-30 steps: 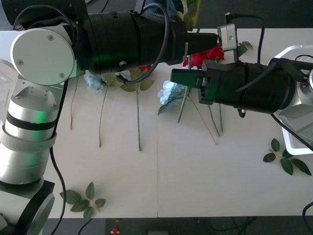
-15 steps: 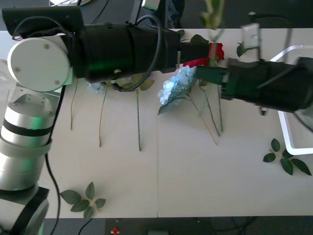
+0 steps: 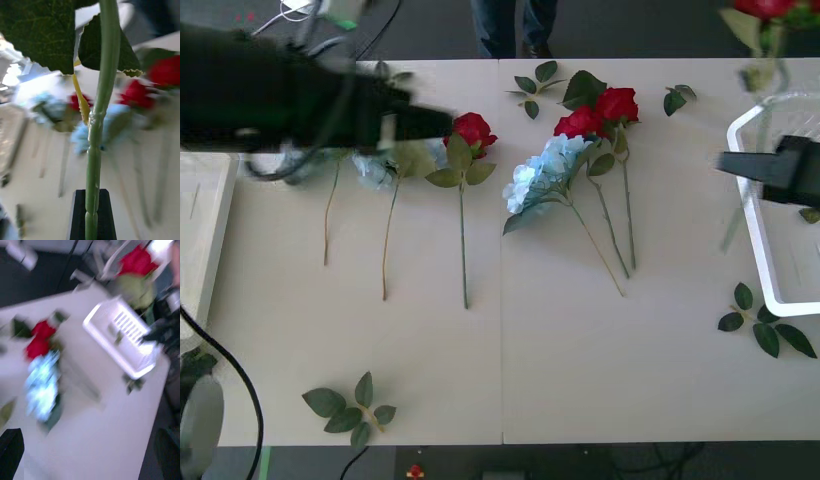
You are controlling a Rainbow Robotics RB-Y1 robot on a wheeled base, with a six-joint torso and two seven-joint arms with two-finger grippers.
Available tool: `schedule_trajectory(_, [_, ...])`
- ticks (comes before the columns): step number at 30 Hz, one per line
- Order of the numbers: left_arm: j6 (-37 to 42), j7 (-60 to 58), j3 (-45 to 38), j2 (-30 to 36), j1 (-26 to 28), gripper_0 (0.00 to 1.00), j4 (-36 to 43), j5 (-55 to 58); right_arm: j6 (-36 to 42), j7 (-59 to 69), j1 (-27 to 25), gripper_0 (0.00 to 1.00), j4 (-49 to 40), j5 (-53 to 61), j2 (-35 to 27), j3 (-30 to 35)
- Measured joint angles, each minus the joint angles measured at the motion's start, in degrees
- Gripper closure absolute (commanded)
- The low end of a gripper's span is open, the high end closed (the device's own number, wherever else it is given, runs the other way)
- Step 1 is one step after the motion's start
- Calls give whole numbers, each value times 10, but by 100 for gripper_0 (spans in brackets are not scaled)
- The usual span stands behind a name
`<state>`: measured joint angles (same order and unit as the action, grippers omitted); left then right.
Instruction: Place the red flowers into the right box and the blue flowers into the left box. If a person shows an open palm, hand one flower to the person first, then continue sorting.
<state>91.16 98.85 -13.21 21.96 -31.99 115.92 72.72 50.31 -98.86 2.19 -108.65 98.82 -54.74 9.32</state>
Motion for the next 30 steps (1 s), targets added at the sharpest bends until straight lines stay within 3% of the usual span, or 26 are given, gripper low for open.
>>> schedule_trajectory(5, [105, -62, -35, 17, -10, 0, 2, -70, -1, 83, -40, 100, -14, -86, -33, 37])
schedule_trajectory(13, [127, -383, 35, 103, -39, 0, -31, -176, 1, 239, -66, 100, -15, -258, -84, 44])
schedule_trajectory(22, [55, -387, 185, 164, -134, 0, -267, -232, 45, 297, -62, 100, 9, -405, -96, 33])
schedule_trajectory(26, [14, -387, 206, 159, -165, 0, -391, -259, 51, 297, -34, 100, 42, -457, -97, -14])
schedule_trajectory(30, [-33, -387, 200, 136, -181, 0, -500, -317, 48, 297, 33, 100, 113, -493, -97, -99])
